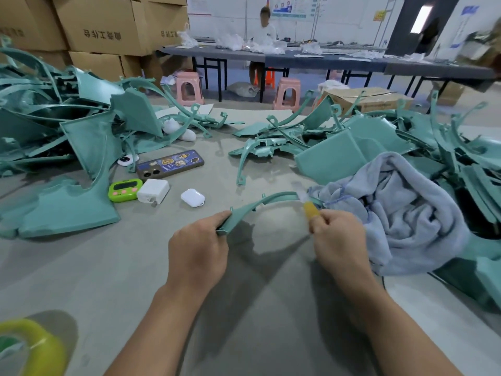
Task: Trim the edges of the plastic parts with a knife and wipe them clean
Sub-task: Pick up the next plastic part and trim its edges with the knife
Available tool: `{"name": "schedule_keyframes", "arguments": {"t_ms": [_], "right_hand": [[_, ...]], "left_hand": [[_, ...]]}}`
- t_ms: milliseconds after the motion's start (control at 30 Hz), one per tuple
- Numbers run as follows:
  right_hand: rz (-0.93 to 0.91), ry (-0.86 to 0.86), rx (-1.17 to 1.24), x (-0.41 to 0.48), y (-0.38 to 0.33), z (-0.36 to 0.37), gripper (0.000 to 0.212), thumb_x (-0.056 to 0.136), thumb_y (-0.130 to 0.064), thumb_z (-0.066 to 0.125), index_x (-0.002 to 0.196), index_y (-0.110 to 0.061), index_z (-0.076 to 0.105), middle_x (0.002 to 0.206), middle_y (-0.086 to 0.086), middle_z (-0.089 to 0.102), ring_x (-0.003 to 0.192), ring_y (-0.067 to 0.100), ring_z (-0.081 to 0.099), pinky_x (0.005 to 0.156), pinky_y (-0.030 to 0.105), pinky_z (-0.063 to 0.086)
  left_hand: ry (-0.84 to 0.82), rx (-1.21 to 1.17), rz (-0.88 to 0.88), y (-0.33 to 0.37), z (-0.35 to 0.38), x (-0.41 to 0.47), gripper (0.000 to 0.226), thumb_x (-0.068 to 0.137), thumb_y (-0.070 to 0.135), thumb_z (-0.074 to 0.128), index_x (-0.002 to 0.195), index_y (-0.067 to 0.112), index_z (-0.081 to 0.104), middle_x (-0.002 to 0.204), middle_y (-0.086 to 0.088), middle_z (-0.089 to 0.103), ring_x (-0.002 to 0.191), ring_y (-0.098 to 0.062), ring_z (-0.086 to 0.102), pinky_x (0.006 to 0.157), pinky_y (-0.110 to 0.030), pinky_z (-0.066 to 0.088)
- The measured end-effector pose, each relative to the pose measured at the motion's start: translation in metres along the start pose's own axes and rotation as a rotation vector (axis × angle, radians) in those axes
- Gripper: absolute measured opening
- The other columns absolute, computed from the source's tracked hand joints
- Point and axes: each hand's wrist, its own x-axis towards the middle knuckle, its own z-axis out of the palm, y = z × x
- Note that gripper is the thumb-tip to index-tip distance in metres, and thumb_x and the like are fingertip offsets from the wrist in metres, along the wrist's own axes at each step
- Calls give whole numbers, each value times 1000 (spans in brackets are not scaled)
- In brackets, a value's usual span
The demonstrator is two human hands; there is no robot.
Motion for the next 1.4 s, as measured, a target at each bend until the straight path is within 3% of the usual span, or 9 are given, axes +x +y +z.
{"name": "schedule_keyframes", "arguments": {"t_ms": [100, 300, 433, 600, 800, 967, 1133, 1267, 1400], "right_hand": [[164, 155, -145, 9, 10, -20, 54, 101, -28, 53, 51, -13, 43, 57, 6, 53, 64, 31, 44, 61, 36, 25], [-88, 71, 108, -9, -7, -1, 34, 95, -20, 57, 64, -6, 50, 52, 5, 53, 48, 12, 41, 50, 38, 35], [167, 126, -82, 5, 7, -12, 58, 104, -44, 48, 57, -10, 50, 58, 1, 49, 71, 35, 53, 65, 36, 31], [156, 282, 50, 9, 15, -20, 42, 94, -33, 54, 66, -3, 59, 61, 4, 54, 72, 34, 53, 56, 38, 32], [-77, 157, 366, -8, 1, -8, 26, 85, -33, 52, 65, -17, 58, 48, -4, 50, 43, 6, 36, 43, 22, 28], [-258, -14, 315, -17, -9, -4, 28, 90, -29, 59, 64, -16, 59, 54, -7, 53, 47, 7, 38, 47, 18, 26], [-343, -72, 64, -23, -12, 0, 27, 89, -32, 58, 68, -16, 49, 54, -3, 46, 51, 9, 39, 50, 25, 29], [-68, 282, -157, 0, -3, -15, 34, 94, -19, 56, 62, -12, 48, 58, 5, 57, 69, 36, 55, 67, 39, 26], [-259, 183, 10, -6, 1, -20, 41, 93, -33, 57, 58, -19, 40, 49, -2, 43, 55, 15, 43, 60, 35, 28]], "left_hand": [[32, 9, -2, -1, -1, 0, 50, 76, 1, 66, 110, 37, 77, 81, -2, 76, 72, -41, 66, 58, -36, 51], [100, -29, 45, 0, -1, 0, 51, 74, 15, 47, 107, 38, 77, 80, -1, 76, 71, -40, 65, 56, -34, 48], [196, -63, 41, -5, -9, 2, 47, 75, 19, 51, 108, 39, 78, 84, 3, 77, 70, -33, 66, 55, -25, 33], [272, -145, -143, -7, -9, 6, 30, 77, 22, 53, 95, 28, 77, 47, 10, 39, 46, -15, 32, 49, -20, 22], [161, -688, -452, -2, -10, 14, 33, 67, 21, 72, 100, 24, 69, 79, 29, 69, 76, 5, 65, 63, -12, 47], [-151, -1195, -759, 5, -9, 16, 20, 83, -4, 66, 96, 8, 73, 87, -7, 79, 71, -23, 74, 54, -32, 58], [-269, -1214, -703, 8, -14, 14, 17, 86, -1, 67, 97, 8, 77, 91, -12, 78, 71, -26, 75, 52, -34, 57], [-299, -1232, -750, 9, -17, 15, 18, 86, -3, 65, 97, 6, 76, 85, -14, 78, 62, -26, 73, 46, -32, 55], [-315, -1236, -825, 7, -17, 16, 16, 86, -1, 64, 98, 4, 74, 84, -17, 77, 59, -28, 72, 44, -31, 52]]}}
